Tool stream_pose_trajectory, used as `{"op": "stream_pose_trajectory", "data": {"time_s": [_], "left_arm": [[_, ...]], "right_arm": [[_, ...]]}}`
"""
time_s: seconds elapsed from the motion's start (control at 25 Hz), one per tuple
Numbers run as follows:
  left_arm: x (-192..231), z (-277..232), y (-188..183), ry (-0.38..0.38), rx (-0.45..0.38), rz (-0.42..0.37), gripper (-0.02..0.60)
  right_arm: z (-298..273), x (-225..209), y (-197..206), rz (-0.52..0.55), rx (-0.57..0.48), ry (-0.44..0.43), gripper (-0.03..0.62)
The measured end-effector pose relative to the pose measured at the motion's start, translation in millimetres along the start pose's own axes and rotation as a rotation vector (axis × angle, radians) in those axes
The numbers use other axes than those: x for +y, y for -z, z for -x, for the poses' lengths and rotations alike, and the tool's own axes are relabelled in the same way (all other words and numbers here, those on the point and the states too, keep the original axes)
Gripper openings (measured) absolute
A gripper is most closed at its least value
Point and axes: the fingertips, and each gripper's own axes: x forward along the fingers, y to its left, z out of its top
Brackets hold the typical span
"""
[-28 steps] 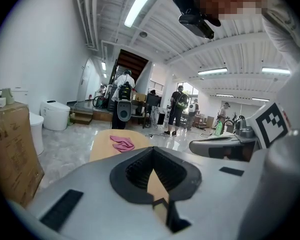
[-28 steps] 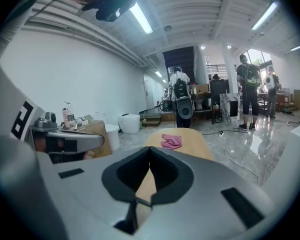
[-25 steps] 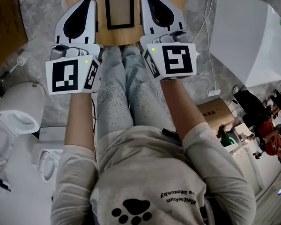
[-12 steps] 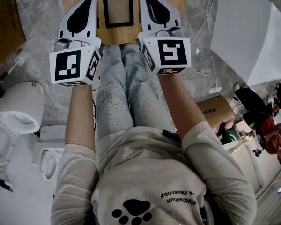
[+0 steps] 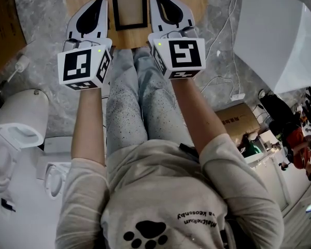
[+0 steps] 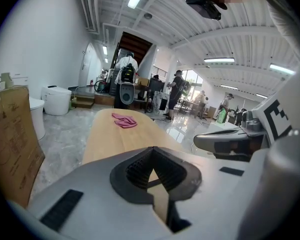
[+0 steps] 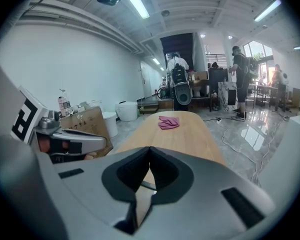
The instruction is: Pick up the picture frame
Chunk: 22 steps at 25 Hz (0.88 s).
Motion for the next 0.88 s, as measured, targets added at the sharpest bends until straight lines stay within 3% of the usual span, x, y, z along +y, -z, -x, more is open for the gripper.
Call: {"op": "stream_pose_trajectory", "data": {"time_s": [0.44,0.88], "left_arm": [[6,-15,18,-0.007,0.033,0.008,0.008],[10,-28,48,-0.006,0.131,0.019,0.008]], "right_arm": [[-14,-11,18,0.007,0.016,-0.012,0.009],[-29,-9,48,0.01,0.104,-0.031,0.009]]}}
